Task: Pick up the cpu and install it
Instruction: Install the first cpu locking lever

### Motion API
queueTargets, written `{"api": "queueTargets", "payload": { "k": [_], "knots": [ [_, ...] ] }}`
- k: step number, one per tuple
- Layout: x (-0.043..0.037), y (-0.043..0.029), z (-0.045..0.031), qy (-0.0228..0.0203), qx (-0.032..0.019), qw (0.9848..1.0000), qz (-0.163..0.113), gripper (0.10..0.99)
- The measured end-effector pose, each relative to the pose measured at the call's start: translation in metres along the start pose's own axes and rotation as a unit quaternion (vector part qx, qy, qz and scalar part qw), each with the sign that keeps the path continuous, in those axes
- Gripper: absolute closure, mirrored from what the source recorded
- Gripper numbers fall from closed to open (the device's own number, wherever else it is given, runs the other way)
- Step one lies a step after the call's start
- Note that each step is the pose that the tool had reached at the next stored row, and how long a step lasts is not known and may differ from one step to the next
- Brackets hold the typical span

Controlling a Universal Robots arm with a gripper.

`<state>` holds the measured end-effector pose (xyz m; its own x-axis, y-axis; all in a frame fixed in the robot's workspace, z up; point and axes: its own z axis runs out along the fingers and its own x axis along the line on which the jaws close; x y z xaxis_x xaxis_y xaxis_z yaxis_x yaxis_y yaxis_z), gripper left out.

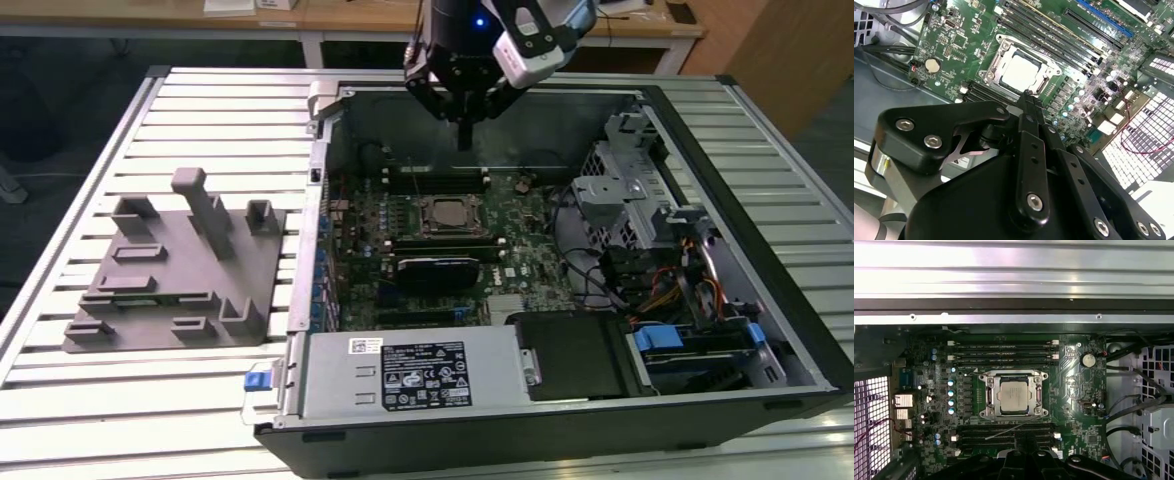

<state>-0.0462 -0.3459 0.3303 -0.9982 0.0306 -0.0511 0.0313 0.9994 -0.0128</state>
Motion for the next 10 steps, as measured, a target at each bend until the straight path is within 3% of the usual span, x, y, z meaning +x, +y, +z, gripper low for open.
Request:
{"api": "queueTargets", "payload": {
  "k": [10],
  "knots": [
    [0.0006, 0.0002, 0.012, 0.0, 0.0, 1.0, 0.0, 0.98]
  ]
}}
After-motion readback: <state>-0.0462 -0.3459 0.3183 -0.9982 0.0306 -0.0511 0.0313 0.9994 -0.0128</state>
